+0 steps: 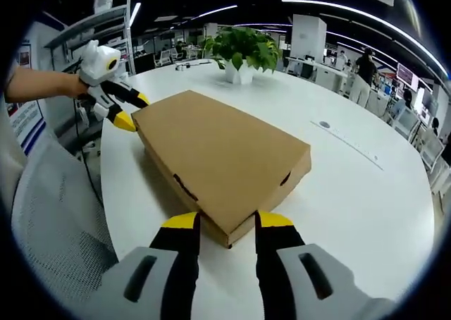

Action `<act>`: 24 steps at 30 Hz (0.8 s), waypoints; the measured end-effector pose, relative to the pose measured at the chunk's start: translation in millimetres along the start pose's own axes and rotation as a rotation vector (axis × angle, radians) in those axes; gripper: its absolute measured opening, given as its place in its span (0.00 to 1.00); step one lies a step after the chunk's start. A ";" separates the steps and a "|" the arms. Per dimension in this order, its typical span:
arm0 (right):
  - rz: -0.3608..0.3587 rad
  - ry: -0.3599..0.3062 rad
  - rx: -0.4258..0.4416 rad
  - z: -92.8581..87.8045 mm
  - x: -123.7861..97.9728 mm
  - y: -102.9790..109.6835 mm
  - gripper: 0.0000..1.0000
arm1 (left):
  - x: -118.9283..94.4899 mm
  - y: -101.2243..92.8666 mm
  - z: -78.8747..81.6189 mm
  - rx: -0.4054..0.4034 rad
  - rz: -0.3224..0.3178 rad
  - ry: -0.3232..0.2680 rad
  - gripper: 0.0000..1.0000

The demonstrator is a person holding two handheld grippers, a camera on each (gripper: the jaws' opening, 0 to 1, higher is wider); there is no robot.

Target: Operate the shoe box by opening the lid, removing the specified soft item, and placing it in the target area until the item is outside and the box remains undamaged.

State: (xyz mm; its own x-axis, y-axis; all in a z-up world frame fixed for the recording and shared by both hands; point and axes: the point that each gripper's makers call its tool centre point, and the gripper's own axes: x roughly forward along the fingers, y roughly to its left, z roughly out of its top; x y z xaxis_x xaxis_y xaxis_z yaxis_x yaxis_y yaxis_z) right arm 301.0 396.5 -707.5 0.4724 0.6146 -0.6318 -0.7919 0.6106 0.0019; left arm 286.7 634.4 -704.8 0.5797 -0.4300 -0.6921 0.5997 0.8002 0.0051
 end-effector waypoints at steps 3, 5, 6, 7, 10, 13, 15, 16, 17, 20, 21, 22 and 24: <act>0.002 -0.002 0.009 0.7 0.7 7.4 0.27 | -3.0 4.2 -3.3 0.013 -0.006 0.007 0.47; 0.005 -0.007 0.017 1.0 0.9 14.1 0.26 | -4.6 6.7 -5.3 0.022 -0.010 0.010 0.47; 0.008 -0.010 0.014 0.9 1.0 18.1 0.26 | -5.5 7.8 -6.1 0.025 -0.011 0.012 0.48; 0.014 -0.010 0.010 1.0 0.9 21.3 0.26 | -6.5 9.9 -7.3 0.028 -0.010 0.016 0.48; 0.021 -0.011 -0.002 1.2 1.5 29.3 0.25 | -9.3 14.0 -10.3 0.034 -0.014 0.025 0.48; 0.024 -0.016 0.002 1.5 1.0 34.0 0.25 | -12.3 15.6 -13.6 0.028 -0.018 0.030 0.48; 0.024 -0.015 -0.005 1.5 0.8 36.4 0.25 | -13.7 15.3 -14.8 0.023 -0.019 0.027 0.47; 0.021 -0.016 -0.005 1.5 1.0 36.1 0.25 | -14.2 14.5 -15.1 0.021 -0.018 0.023 0.47; 0.018 -0.018 -0.008 1.5 1.1 36.0 0.25 | -14.4 14.1 -15.1 0.018 -0.018 0.020 0.47; 0.009 -0.021 -0.005 1.7 1.2 35.3 0.25 | -14.7 13.3 -15.1 0.011 -0.015 0.018 0.47; 0.007 -0.023 -0.004 1.6 1.4 35.2 0.26 | -14.8 13.1 -15.3 0.008 -0.014 0.018 0.47; 0.005 -0.024 -0.003 1.5 1.5 35.0 0.26 | -15.3 12.6 -15.7 0.006 -0.015 0.018 0.47; 0.006 -0.025 0.001 1.7 1.2 35.2 0.26 | -15.8 12.1 -16.1 0.000 -0.015 0.018 0.47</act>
State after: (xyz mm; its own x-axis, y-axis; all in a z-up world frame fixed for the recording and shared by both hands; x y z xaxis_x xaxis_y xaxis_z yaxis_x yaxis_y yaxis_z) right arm 274.4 419.6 -706.8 0.4767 0.6305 -0.6126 -0.7945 0.6073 0.0068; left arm 275.8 657.6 -705.4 0.5610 -0.4344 -0.7047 0.6083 0.7937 -0.0051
